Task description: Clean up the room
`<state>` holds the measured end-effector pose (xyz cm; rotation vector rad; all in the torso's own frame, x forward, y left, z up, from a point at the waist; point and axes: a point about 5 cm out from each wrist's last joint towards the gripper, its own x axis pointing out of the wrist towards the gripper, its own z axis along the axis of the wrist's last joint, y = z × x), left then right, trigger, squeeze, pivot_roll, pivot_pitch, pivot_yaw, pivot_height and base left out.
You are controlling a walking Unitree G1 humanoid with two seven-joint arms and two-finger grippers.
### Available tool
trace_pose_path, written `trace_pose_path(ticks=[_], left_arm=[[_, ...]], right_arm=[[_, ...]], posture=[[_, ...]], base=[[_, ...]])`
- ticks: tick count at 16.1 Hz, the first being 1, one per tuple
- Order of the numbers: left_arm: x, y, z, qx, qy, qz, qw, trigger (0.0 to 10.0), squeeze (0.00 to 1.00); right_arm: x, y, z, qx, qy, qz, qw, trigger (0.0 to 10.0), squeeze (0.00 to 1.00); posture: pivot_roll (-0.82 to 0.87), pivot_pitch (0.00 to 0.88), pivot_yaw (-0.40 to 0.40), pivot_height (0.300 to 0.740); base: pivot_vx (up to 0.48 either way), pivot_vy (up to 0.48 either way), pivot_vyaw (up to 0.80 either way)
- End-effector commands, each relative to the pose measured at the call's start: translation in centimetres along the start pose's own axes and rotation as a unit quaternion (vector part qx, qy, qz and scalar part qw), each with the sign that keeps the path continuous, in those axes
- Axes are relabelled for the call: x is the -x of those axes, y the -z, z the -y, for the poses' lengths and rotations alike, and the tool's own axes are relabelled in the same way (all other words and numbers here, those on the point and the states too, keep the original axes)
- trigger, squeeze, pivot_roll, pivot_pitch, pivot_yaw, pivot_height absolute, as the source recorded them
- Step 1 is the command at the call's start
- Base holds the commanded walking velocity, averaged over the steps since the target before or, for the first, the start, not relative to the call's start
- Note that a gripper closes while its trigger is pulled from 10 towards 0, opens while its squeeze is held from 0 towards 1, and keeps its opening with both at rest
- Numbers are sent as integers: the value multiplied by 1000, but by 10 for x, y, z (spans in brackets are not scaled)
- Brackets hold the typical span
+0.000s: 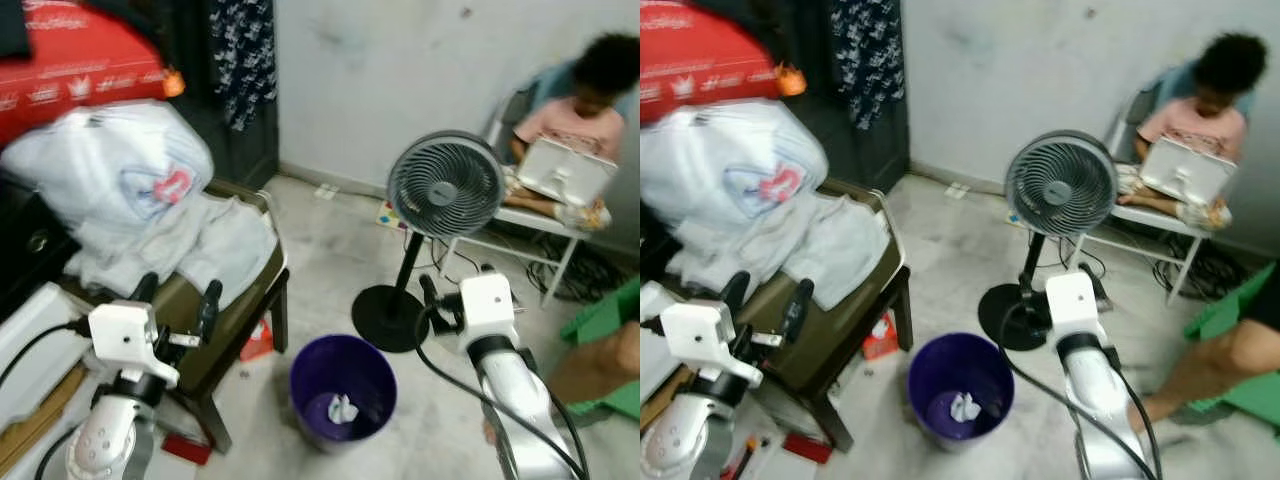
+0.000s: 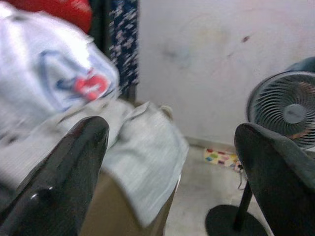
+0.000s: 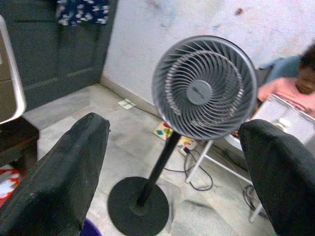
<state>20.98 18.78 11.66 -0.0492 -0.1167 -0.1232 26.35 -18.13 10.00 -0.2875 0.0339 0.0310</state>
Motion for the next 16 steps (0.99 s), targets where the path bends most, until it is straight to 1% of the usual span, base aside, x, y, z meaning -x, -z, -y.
trace_pose_path(ticks=[1,2,4,5,6,10,11,14,16], left_arm=[[-1,-3,7,6,4,-6,1000,10000,0],[-1,-4,13,7,13,-14,1000,10000,0],[-2,-4,18,0,27,-26,999,10000,0],[-1,-3,19,0,29,-36,999,10000,0],[-1,-2,17,2,19,-45,999,10000,0],[-3,-2,17,-6,14,-55,998,10000,0],[-4,-2,17,-14,14,-55,998,10000,0],[-4,-2,17,-15,12,-63,998,10000,0],[-5,-2,19,-12,14,-65,998,10000,0]], right_arm=[[0,-12,0,6,-8,13,1000,10000,0],[2,-14,-4,9,-18,10,1000,10000,0],[3,-15,-7,3,-19,5,1000,10000,0],[5,-15,-7,1,-20,0,1000,10000,0],[8,-15,-7,-1,-19,-4,1000,10000,0],[11,-15,-9,-5,-21,-8,1000,10000,0],[11,-15,-9,-7,-21,-10,1000,10000,0],[11,-16,-10,-6,-24,-15,1000,10000,0],[11,-17,-12,4,-29,-12,1000,10000,0]], posture=[[-61,0,-43,740],[-62,0,-40,740],[-62,6,-38,740],[-62,9,-37,740],[-63,10,-34,740],[-64,16,-30,740],[-64,16,-30,740],[-59,22,-28,740],[-60,24,-27,740]], base=[[0,0,800],[0,0,800],[0,0,800],[0,0,800],[0,0,800],[0,0,800],[0,0,0],[0,0,0],[0,0,800]])
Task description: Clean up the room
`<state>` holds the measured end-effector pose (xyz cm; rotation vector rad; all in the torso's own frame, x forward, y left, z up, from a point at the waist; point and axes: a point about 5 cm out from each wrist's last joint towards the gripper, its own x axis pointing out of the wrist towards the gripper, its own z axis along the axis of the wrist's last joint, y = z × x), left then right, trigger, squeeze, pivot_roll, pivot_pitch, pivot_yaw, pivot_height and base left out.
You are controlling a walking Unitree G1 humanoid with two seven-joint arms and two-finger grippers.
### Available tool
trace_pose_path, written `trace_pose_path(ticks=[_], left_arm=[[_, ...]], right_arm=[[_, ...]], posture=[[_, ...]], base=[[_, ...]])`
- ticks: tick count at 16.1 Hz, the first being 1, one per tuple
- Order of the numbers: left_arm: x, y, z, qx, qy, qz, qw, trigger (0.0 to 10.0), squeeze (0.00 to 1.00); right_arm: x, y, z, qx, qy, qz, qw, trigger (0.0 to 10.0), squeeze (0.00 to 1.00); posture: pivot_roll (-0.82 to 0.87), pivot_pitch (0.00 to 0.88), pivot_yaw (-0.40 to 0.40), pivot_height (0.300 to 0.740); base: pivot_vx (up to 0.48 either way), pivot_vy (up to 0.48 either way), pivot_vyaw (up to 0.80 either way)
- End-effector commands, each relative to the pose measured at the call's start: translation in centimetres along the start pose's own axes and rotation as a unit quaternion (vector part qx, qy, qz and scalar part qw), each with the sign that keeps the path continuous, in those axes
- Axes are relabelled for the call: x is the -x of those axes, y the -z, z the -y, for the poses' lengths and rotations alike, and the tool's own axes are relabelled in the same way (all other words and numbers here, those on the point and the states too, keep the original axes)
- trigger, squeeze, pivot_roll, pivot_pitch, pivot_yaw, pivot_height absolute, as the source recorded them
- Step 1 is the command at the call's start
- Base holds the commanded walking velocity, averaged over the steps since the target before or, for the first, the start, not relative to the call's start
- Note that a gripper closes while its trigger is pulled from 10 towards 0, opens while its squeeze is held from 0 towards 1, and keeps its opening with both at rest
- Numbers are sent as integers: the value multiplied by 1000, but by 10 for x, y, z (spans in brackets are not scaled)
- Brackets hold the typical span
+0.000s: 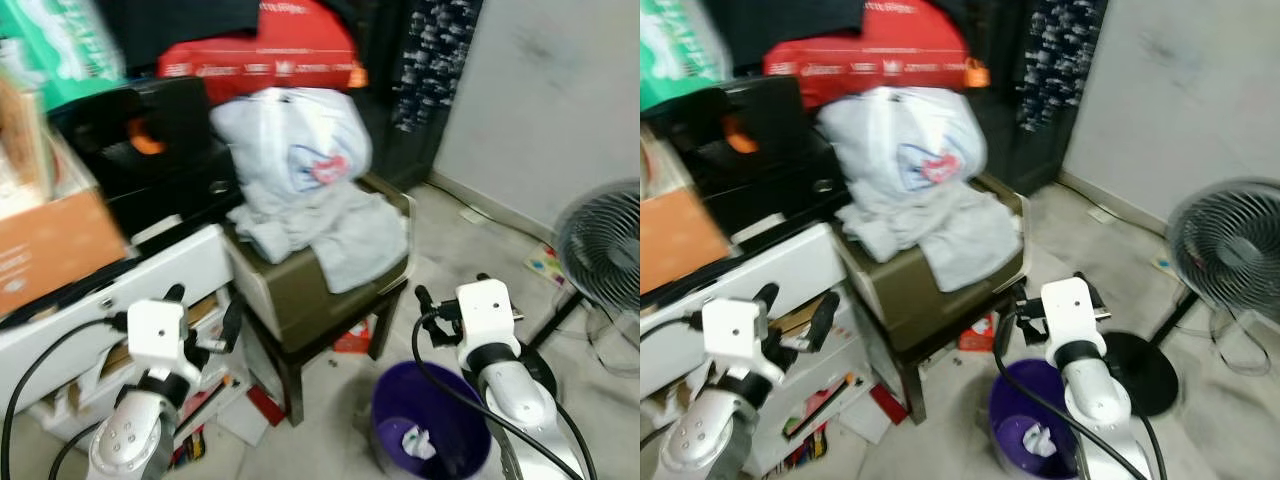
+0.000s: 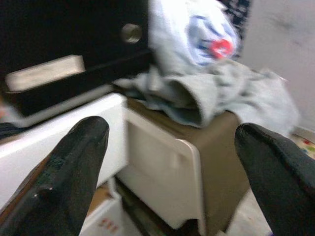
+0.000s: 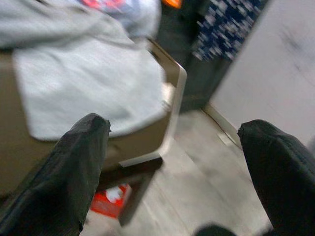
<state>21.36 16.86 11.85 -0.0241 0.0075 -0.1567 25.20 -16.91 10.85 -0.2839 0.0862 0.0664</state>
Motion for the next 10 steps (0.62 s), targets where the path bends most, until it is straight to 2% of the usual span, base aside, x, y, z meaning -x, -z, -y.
trace_pose_path(ticks=[1,7,8,10], left_arm=[[1,-2,2,-3,-1,-2,1000,10000,0],[-1,-3,3,-12,3,-3,1000,10000,0],[-1,-2,3,-15,1,-4,1000,10000,0],[-1,-2,3,-17,0,-4,1000,10000,0]], right_arm=[[0,-6,-3,5,-8,10,1000,10000,0],[-1,-7,-3,-4,-7,8,1000,10000,0],[-1,-7,-3,-4,-8,9,1000,10000,0],[-1,-8,-3,-5,-8,8,1000,10000,0]], posture=[[-62,29,-26,740],[-63,33,-25,740],[-62,35,-24,740],[-62,35,-24,740]], base=[[0,0,800],[0,0,800],[0,0,494],[0,0,0]])
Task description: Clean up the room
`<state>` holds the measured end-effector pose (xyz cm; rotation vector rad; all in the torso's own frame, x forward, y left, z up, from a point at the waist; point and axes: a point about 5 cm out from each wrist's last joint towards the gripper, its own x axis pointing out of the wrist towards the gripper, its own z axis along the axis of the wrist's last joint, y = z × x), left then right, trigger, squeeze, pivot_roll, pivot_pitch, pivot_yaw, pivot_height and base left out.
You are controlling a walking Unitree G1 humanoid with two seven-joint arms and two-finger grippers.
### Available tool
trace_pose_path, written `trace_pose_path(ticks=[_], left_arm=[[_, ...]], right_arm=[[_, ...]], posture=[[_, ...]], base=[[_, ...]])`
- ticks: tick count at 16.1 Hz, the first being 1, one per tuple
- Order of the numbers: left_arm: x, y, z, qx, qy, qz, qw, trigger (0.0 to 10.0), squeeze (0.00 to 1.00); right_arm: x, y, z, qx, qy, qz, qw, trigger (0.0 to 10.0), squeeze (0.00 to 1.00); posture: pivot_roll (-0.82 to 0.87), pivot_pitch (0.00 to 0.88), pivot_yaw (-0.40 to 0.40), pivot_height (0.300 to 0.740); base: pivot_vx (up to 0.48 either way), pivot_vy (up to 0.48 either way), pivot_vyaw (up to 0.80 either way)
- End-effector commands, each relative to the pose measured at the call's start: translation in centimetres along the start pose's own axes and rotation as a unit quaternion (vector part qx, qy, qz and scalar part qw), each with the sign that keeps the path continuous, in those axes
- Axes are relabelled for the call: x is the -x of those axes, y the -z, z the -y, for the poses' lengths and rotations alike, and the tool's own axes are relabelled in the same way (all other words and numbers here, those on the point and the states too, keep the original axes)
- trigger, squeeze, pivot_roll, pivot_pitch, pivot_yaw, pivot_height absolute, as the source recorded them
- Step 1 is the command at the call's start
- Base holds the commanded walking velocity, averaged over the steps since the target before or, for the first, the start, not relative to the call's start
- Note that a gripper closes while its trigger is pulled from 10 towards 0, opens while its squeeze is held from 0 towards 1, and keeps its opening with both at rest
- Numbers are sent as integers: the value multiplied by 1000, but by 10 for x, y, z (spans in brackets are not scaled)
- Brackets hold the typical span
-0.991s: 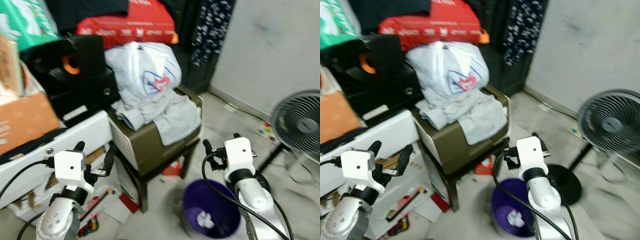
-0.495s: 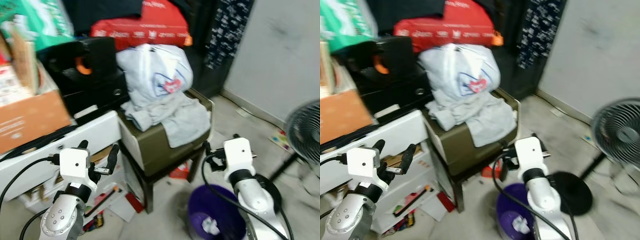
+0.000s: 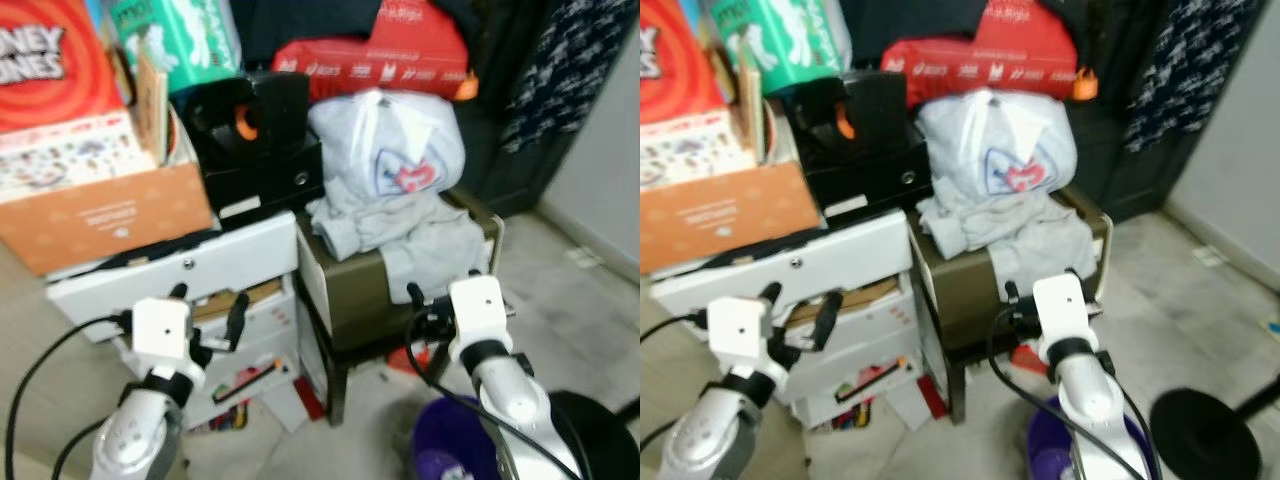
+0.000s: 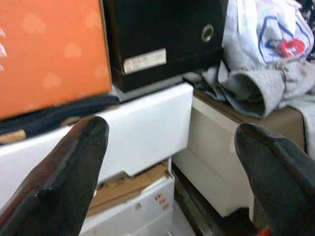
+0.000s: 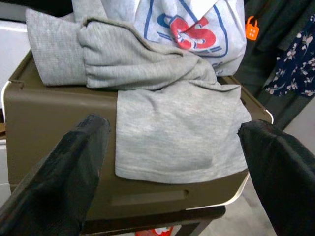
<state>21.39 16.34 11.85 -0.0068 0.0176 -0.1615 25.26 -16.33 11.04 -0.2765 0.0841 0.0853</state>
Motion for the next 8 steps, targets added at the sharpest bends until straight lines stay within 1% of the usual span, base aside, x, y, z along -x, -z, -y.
trace_pose_path(ticks=[1,5,6,8], left_arm=[[-1,-2,-2,-10,-3,2,1000,10000,0],[-2,-3,-2,-7,-5,3,1000,10000,0],[-2,-3,-2,-6,-5,2,1000,10000,0],[-3,-3,-2,-3,-4,2,1000,10000,0]], right_arm=[[-1,-5,1,-3,0,6,1000,10000,0],[-2,-7,0,-2,-4,9,1000,10000,0],[-3,-7,-1,-2,-5,10,1000,10000,0],[-3,-7,-2,-3,-6,11,1000,10000,0]], posture=[[-63,36,-25,740],[-62,40,-26,740],[-61,40,-25,740],[-58,37,-23,740]], base=[[0,0,0],[0,0,0],[0,0,469],[0,0,800]])
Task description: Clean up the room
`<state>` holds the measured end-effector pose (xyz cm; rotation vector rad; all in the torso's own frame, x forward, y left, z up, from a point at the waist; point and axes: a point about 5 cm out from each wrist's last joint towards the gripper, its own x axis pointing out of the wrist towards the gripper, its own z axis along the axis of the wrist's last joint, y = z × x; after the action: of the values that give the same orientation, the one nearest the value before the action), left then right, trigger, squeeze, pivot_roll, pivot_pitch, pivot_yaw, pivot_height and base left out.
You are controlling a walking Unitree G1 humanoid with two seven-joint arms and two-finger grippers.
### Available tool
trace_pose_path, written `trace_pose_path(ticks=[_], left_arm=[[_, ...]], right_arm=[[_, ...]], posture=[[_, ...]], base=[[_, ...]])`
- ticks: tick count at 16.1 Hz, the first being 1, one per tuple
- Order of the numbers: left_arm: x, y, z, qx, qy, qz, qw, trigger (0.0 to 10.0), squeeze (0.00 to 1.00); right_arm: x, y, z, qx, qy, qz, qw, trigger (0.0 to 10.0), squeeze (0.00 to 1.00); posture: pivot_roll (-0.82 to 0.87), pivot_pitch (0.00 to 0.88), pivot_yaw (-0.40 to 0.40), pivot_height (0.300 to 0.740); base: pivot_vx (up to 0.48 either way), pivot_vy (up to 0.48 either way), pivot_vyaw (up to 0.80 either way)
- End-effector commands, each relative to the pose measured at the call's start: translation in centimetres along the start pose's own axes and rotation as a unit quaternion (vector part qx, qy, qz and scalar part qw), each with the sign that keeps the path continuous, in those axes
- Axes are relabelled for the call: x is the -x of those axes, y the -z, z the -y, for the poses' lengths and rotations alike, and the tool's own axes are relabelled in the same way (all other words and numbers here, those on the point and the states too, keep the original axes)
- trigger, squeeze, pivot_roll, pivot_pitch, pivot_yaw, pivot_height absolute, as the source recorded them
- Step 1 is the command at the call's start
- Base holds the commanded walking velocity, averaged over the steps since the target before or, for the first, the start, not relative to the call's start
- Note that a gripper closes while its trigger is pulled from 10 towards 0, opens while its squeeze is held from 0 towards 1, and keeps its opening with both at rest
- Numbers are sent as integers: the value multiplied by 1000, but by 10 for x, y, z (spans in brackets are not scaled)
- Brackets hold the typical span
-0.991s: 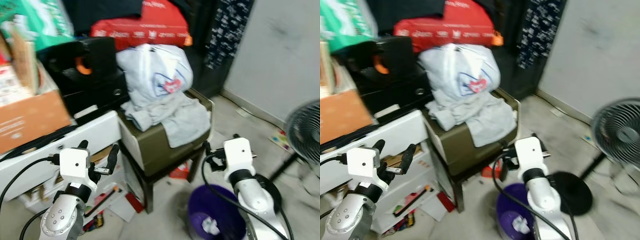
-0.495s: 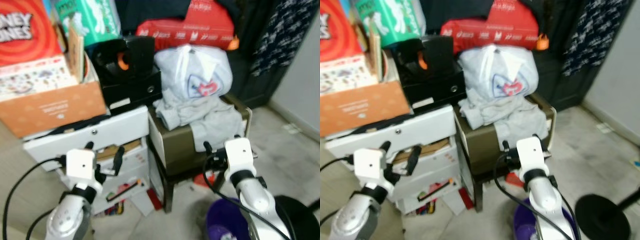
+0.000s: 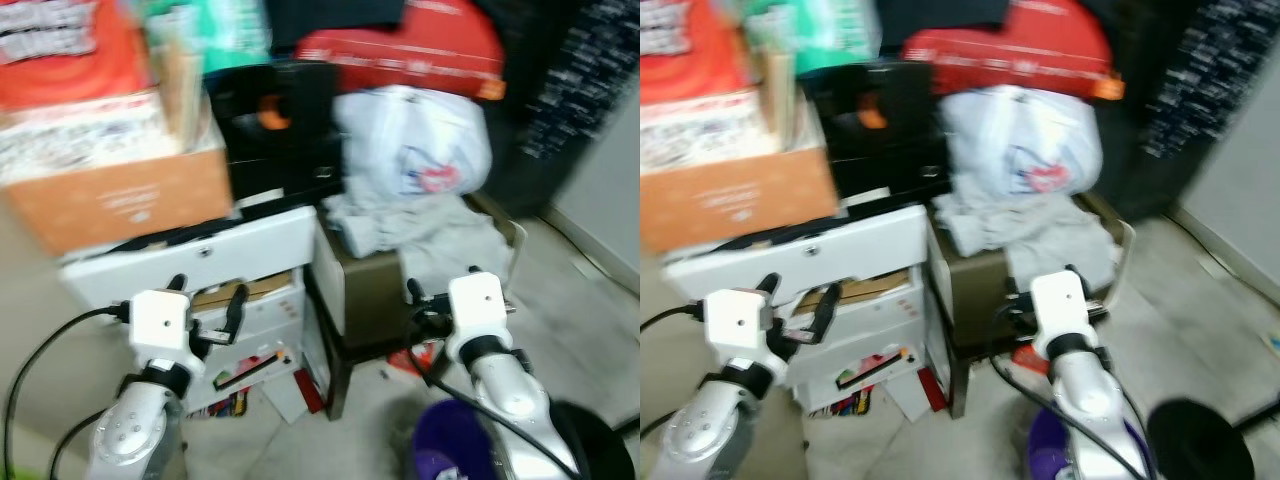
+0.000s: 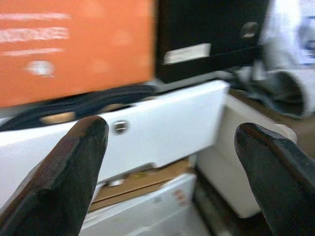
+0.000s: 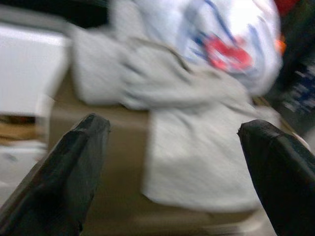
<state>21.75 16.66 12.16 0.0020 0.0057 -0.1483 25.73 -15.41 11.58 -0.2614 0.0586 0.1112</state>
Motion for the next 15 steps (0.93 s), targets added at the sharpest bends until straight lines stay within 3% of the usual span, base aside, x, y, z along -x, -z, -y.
trace_pose_path(ticks=[1,3,7,15], left_arm=[[0,0,2,2,3,-3,1000,10000,0],[0,0,1,-1,4,-3,1000,10000,0],[-2,-1,2,-7,8,-1,1000,10000,0],[-2,2,1,-6,6,-4,1000,10000,0]], right_arm=[[2,1,5,2,5,-4,1000,10000,0],[1,1,4,1,5,-3,1000,10000,0],[1,1,4,-2,5,-4,1000,10000,0],[0,0,4,-1,5,-2,1000,10000,0]], posture=[[-57,36,-23,740],[-57,33,-22,740],[-56,29,-20,740],[-57,36,-20,740]], base=[[0,0,800],[0,0,800],[0,0,0],[0,-320,0]])
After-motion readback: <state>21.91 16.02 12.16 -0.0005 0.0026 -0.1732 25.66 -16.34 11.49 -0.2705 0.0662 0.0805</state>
